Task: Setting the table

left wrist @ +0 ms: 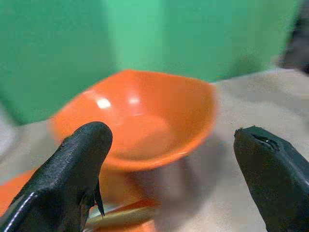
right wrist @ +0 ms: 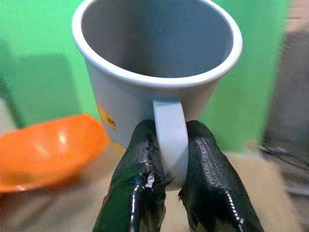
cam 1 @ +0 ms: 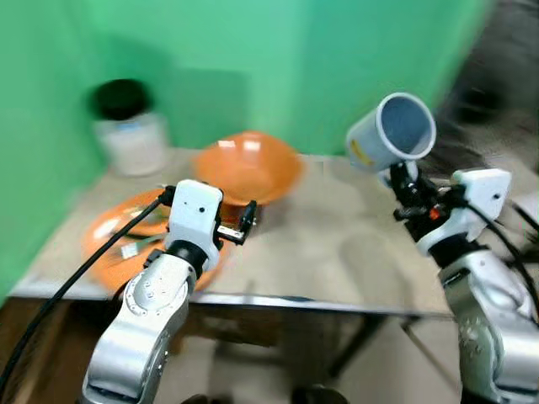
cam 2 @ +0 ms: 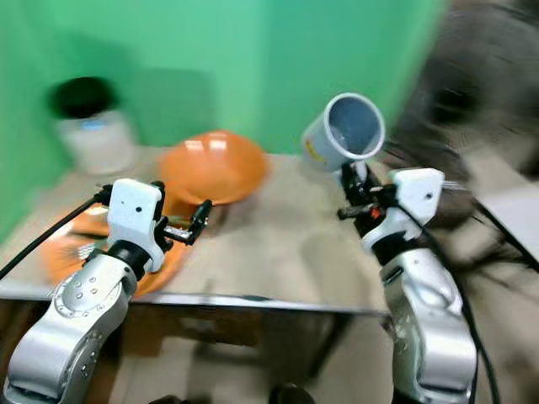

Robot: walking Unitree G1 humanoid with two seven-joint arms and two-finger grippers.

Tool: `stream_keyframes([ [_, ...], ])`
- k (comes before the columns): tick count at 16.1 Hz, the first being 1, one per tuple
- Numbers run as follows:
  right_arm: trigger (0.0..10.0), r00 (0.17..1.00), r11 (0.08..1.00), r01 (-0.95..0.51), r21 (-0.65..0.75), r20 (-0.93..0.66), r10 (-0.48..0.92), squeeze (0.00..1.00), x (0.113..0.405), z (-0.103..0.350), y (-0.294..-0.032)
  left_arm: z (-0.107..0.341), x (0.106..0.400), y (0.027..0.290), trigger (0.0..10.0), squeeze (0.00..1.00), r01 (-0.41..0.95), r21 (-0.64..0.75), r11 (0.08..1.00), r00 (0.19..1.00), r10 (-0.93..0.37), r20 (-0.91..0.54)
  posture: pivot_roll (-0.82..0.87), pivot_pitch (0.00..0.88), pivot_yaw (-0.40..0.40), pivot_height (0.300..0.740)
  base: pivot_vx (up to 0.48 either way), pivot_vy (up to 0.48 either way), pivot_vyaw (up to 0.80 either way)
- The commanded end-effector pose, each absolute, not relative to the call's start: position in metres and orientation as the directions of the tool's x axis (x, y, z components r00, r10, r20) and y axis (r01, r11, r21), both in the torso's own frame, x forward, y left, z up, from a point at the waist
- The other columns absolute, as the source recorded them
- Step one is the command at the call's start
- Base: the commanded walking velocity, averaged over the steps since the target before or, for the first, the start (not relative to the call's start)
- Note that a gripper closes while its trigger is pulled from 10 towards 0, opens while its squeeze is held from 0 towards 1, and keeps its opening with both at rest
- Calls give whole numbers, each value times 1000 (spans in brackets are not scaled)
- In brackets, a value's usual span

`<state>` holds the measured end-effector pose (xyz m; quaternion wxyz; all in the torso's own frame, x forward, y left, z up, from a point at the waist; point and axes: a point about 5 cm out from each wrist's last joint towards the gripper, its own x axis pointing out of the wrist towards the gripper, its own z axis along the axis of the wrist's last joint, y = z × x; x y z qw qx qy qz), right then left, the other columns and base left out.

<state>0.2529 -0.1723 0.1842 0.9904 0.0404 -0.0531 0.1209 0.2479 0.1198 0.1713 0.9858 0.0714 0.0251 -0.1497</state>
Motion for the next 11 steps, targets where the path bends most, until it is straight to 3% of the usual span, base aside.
stream_keyframes([
  [1, 10000, 959, 961, -268, 66, 118, 260, 0, 249, 187, -164, 169, 246, 122, 10000, 0, 292, 143, 946, 956, -281, -90, -77, 64, -10, 740, 0, 0, -800],
  [11, 10000, 979, 977, -200, 70, 65, 195, 0, 258, 173, -158, 167, 245, 140, 10000, 0, 150, 162, 975, 986, -136, -92, -27, 37, -54, 740, 0, 0, -800],
])
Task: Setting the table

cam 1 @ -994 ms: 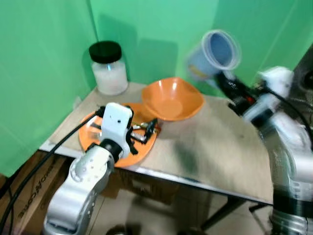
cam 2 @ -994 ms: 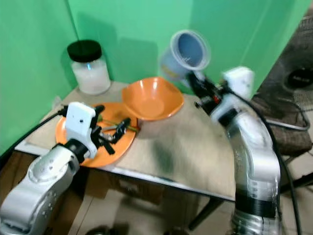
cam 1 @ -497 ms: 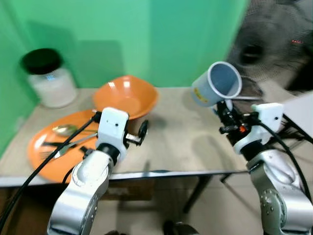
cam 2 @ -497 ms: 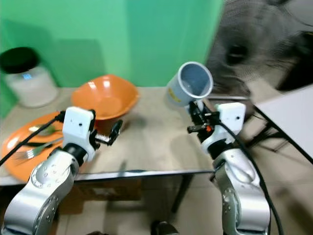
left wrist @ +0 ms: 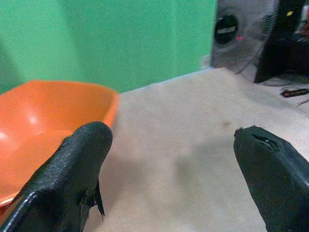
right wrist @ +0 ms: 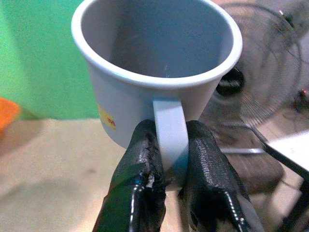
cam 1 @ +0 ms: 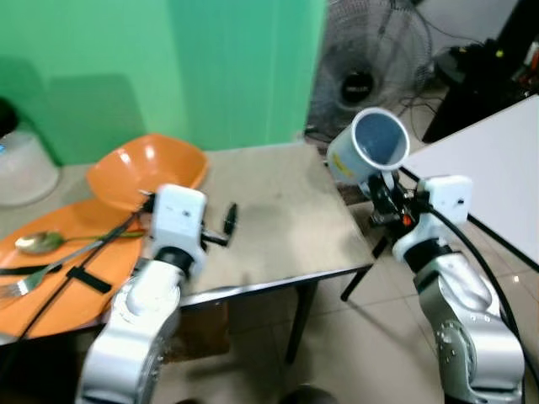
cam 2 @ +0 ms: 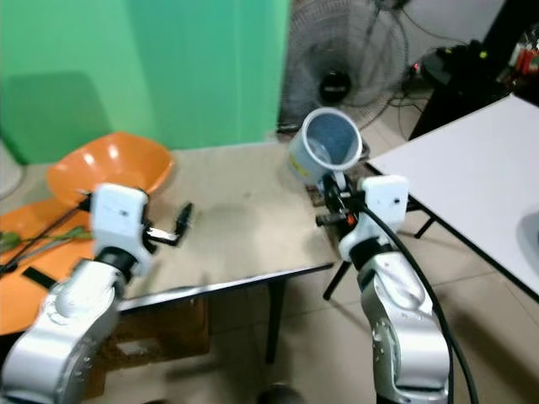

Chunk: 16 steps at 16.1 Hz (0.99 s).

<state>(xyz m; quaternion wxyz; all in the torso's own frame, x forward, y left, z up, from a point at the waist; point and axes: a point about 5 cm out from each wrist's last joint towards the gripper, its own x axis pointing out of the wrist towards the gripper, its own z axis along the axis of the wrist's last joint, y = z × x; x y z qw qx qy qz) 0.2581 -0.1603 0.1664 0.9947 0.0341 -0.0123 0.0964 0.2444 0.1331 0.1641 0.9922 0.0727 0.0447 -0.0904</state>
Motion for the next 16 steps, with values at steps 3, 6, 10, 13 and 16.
stream_keyframes([
  [3, 10000, 982, 981, -186, 43, 39, 185, 0, 258, 167, -160, 165, 246, 144, 10000, 0, 137, 138, 981, 988, -125, -90, -39, 28, -32, 740, 0, 0, -800],
  [6, 10000, 986, 986, -167, 25, -5, 167, 0, 252, 158, -162, 164, 250, 150, 10000, 0, 111, 184, 977, 992, -99, -75, -50, 25, -22, 740, 0, 0, -800],
  [10, 10000, 992, 992, -118, 41, -43, 120, 0, 251, 149, -166, 168, 255, 152, 10000, 0, 95, 199, 975, 995, -86, -49, -47, 24, -16, 740, 0, -173, -800],
  [13, 10000, 991, 994, -102, 34, -80, 105, 0, 252, 143, -165, 169, 259, 152, 10000, 0, 92, 190, 978, 995, -85, -42, -61, 28, -3, 740, 0, -421, -800],
  [16, 10000, 994, 997, -76, 15, -81, 77, 0, 250, 143, -174, 165, 264, 147, 10000, 0, 106, 158, 982, 994, -100, -46, -72, 10, 2, 740, 0, -421, -267],
])
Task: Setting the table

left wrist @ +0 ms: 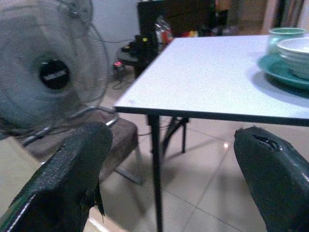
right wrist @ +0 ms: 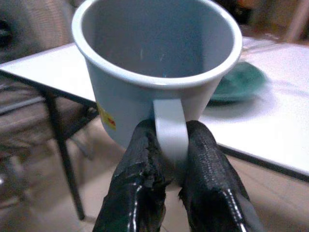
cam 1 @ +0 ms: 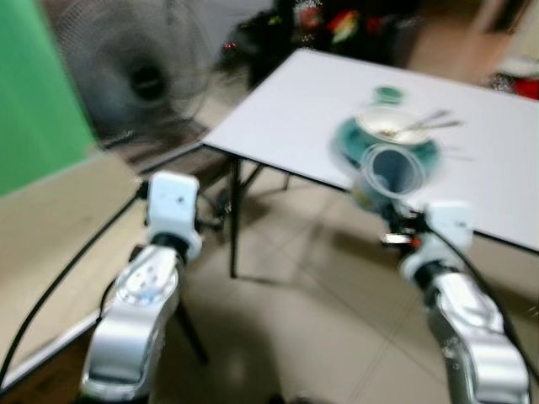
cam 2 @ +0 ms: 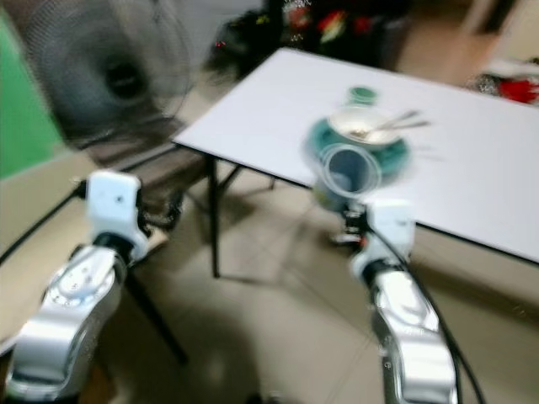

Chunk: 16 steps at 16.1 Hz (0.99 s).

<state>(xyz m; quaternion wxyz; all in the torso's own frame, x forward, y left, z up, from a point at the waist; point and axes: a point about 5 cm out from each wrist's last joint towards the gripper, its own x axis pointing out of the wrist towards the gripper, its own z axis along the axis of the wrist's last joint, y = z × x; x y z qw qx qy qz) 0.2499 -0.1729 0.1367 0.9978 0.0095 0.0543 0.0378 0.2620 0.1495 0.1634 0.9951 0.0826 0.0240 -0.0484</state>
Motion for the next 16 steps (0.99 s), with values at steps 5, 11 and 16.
stream_keyframes([
  [5, 10000, 991, 996, -92, -8, -96, 91, 0, 259, 140, -172, 164, 261, 144, 10000, 0, 95, 163, 982, 995, -87, -51, -50, 21, -16, 740, 0, -423, 0],
  [11, 10000, 989, 995, -96, -12, -117, 94, 0, 251, 134, -171, 164, 260, 144, 10000, 0, 105, 165, 981, 994, -98, -52, -58, 37, -4, 740, 0, -282, 0],
  [16, 10000, 993, 998, -52, -24, -111, 49, 0, 253, 138, -185, 168, 264, 128, 10000, 0, 194, 142, 971, 981, -193, -24, -76, 3, -3, 740, 0, 0, 0],
])
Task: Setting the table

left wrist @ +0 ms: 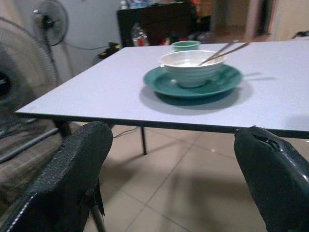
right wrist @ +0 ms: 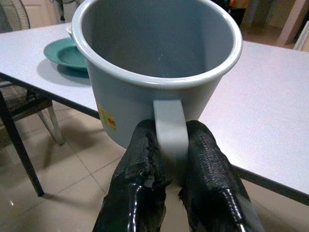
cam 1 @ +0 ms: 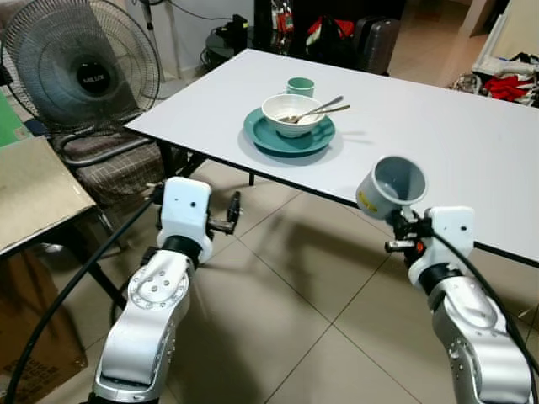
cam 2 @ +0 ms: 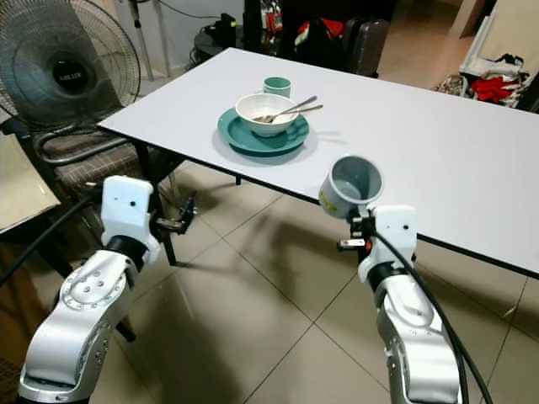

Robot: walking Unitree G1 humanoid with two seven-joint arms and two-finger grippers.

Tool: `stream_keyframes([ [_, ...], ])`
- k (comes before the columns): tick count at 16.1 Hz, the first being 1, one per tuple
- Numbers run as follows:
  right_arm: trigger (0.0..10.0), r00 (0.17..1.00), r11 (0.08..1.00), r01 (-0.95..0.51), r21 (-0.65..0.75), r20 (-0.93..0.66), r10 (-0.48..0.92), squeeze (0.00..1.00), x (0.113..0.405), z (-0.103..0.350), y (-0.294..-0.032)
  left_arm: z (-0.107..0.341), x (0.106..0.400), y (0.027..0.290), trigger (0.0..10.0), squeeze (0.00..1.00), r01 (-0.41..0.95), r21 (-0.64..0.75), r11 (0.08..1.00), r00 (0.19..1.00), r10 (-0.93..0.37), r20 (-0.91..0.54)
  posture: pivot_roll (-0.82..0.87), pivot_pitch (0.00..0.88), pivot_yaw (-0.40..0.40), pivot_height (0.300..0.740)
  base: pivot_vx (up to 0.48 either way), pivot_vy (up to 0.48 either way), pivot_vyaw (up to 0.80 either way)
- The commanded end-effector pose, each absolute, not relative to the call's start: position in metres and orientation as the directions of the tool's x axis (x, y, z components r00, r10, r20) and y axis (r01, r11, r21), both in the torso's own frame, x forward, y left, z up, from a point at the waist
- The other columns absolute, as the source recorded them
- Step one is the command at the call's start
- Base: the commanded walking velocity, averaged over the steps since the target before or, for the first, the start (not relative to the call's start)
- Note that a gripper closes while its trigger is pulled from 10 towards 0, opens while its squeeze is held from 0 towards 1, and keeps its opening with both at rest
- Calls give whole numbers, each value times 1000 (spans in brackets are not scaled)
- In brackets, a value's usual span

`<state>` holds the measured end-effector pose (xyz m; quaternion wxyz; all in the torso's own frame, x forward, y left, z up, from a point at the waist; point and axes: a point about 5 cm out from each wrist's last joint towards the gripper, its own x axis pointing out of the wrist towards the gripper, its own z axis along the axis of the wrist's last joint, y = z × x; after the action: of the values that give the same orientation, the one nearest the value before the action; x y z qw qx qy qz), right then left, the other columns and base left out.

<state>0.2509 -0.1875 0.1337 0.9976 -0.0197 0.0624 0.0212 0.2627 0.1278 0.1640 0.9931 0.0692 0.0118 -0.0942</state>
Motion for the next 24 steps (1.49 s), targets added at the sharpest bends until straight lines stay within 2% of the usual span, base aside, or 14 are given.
stream_keyframes([
  [1, 10000, 994, 999, -32, -32, -103, 28, 0, 254, 138, -193, 167, 269, 126, 10000, 0, 207, 139, 968, 978, -207, -17, -106, 0, 5, 740, 0, 0, 0],
  [4, 10000, 995, 999, -10, -36, -99, 7, 0, 256, 138, -199, 165, 274, 128, 10000, 0, 199, 142, 970, 980, -199, -15, -108, 0, 5, 740, 0, 0, 0],
  [7, 10000, 996, 1000, -14, -4, -92, 13, 0, 259, 141, -192, 175, 277, 132, 10000, 0, 202, 122, 972, 979, -205, 14, -107, 0, 13, 740, 86, 0, -167],
  [12, 10000, 992, 1000, -12, 0, -125, 11, 0, 244, 131, -191, 161, 265, 143, 10000, 0, 169, 113, 979, 986, -167, -26, -104, 0, 5, 740, 323, 0, -785],
  [17, 10000, 995, 1000, 11, -16, -99, -13, 0, 242, 140, -193, 161, 267, 129, 10000, 0, 238, 96, 966, 971, -238, -15, -125, 0, 27, 740, 334, 0, -800],
  [22, 10000, 994, 1000, 1, -12, -110, -2, 0, 243, 139, -191, 158, 263, 132, 10000, 0, 216, 94, 972, 976, -214, -22, -116, 0, 14, 740, 335, 0, -800],
  [24, 10000, 993, 1000, -2, -7, -121, 1, 0, 243, 137, -190, 157, 263, 134, 10000, 0, 206, 91, 974, 979, -204, -25, -117, 0, 11, 740, 330, 0, -231],
])
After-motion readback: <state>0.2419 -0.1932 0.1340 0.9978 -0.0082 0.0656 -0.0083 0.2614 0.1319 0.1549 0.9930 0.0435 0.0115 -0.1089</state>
